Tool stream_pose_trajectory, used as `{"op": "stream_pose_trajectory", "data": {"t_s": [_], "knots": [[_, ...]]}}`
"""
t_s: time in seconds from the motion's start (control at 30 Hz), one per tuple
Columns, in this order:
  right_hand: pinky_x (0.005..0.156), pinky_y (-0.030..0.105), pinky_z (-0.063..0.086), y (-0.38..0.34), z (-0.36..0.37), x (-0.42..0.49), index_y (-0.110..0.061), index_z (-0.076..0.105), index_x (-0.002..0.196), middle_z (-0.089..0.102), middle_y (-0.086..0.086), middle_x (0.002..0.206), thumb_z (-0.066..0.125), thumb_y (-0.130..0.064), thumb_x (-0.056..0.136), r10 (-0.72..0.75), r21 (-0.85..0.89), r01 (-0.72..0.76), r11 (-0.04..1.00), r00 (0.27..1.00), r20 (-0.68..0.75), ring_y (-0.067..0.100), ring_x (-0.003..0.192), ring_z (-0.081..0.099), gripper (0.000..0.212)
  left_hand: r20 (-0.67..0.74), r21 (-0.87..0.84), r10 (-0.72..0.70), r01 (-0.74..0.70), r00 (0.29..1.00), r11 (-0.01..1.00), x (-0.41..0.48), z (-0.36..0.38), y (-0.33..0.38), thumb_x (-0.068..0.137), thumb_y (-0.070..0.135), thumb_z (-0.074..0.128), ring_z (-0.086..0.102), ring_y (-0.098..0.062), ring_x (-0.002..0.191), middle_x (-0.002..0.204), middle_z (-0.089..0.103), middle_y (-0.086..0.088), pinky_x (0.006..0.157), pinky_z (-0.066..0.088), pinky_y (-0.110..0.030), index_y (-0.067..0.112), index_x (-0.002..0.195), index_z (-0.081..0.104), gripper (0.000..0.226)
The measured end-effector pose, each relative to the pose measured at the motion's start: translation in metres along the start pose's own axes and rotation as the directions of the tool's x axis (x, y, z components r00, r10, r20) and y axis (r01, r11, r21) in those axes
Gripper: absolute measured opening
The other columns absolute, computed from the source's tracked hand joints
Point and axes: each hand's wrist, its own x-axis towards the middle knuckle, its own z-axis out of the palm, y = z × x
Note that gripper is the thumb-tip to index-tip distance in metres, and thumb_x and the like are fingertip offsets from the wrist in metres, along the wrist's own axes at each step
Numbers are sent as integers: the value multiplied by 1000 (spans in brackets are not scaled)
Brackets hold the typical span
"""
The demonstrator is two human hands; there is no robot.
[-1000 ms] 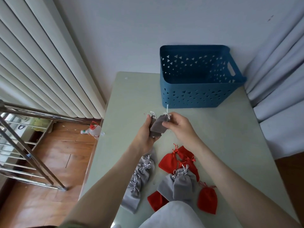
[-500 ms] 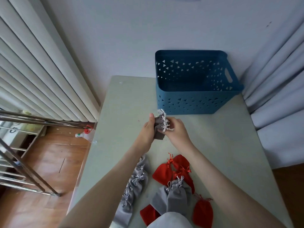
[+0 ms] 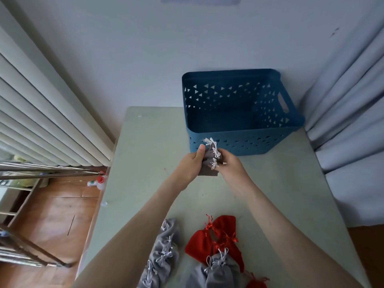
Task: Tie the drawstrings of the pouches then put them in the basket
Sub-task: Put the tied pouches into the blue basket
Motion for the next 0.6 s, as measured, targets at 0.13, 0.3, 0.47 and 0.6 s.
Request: {"op": "stream_pose_trajectory", "data": {"t_s": [0.13, 0.3, 0.47, 0.6], "knots": [[74, 12, 47, -7, -13, 16, -10, 64, 109, 70, -2, 97, 65, 1, 84, -18, 40, 18, 999, 1000, 22, 1, 86, 64, 27, -168, 399, 315, -227, 934, 888, 12, 5, 15, 103, 33, 27, 56, -24, 90, 96, 61, -10, 71, 32, -21, 1, 93, 65, 51], [82, 20, 47, -17, -28, 39, -16, 65, 97, 69, -4, 94, 65, 2, 83, -19, 11, 19, 1000, 1000, 11, 7, 87, 63, 23, -569, 415, 440, -219, 694, 883, 34, 0, 43, 99, 28, 42, 47, -26, 86, 90, 52, -10, 80, 38, -35, 2, 84, 54, 33], [83, 25, 48, -20, -37, 51, -8, 59, 105, 66, 4, 100, 62, 8, 81, 16, 34, -15, 999, 1000, -22, 12, 91, 61, 29, -481, 182, 113, -27, 869, 983, 86, -20, 64, 91, 24, 58, 47, -33, 117, 130, 44, -19, 96, 42, -39, -3, 134, 30, 58], [85, 20, 47, -24, -42, 51, -15, 57, 103, 65, -1, 99, 60, 12, 80, 4, 53, -3, 999, 1000, -10, 8, 91, 60, 36, -410, 297, 62, 68, 910, 952, 103, -20, 72, 95, 10, 48, 52, -37, 112, 125, 50, -25, 83, 43, -36, -5, 129, 34, 40]]}}
